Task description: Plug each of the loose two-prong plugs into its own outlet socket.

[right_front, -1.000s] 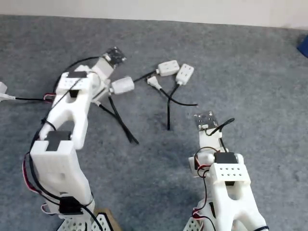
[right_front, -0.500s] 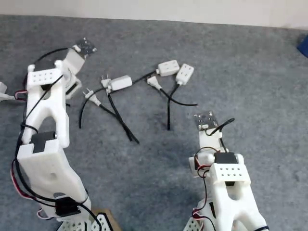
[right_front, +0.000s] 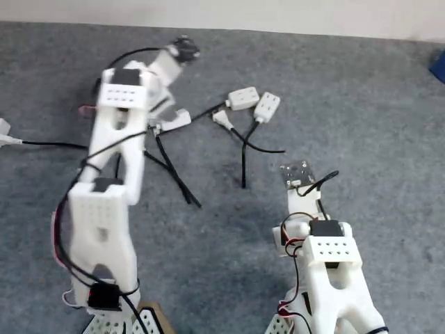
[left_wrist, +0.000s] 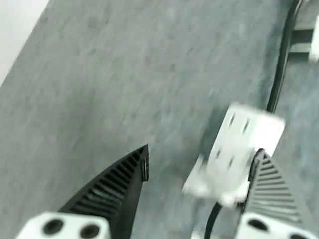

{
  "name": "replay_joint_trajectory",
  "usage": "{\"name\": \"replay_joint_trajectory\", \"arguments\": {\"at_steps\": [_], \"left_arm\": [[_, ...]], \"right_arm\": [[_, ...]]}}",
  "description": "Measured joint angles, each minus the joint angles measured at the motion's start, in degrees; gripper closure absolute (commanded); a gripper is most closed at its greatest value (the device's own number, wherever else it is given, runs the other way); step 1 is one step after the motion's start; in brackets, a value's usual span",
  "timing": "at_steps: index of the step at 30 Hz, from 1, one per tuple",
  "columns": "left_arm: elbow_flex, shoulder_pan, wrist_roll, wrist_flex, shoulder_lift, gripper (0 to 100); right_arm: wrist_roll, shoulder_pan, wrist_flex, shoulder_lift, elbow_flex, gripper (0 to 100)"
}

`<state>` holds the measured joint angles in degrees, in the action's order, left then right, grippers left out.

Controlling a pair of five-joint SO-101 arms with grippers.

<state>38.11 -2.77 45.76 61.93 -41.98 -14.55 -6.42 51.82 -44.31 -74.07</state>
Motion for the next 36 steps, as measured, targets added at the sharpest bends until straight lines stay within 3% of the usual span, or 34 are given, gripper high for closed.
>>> {"name": "replay_joint_trajectory", "arguments": {"at_steps": [9, 14, 19, 26, 36], "left_arm": [[30.2, 2.5, 0.0, 8.7, -24.0, 68], [41.2, 2.5, -0.1, 12.0, -31.6, 70], [44.1, 3.3, -0.2, 14.9, -32.6, 84], [45.1, 6.6, 5.6, 23.8, -32.6, 99], [49.7, 8.9, 5.6, 36.7, -31.8, 100]], "right_arm": [[0.0, -2.1, 0.7, 0.0, 0.0, 58.4], [0.0, -2.4, 0.7, 0.0, 0.0, 58.4], [0.0, -2.4, 0.7, 0.0, 0.0, 58.4], [0.0, -2.4, 0.7, 0.0, 0.0, 58.4], [0.0, -2.4, 0.7, 0.0, 0.0, 58.4]]}}
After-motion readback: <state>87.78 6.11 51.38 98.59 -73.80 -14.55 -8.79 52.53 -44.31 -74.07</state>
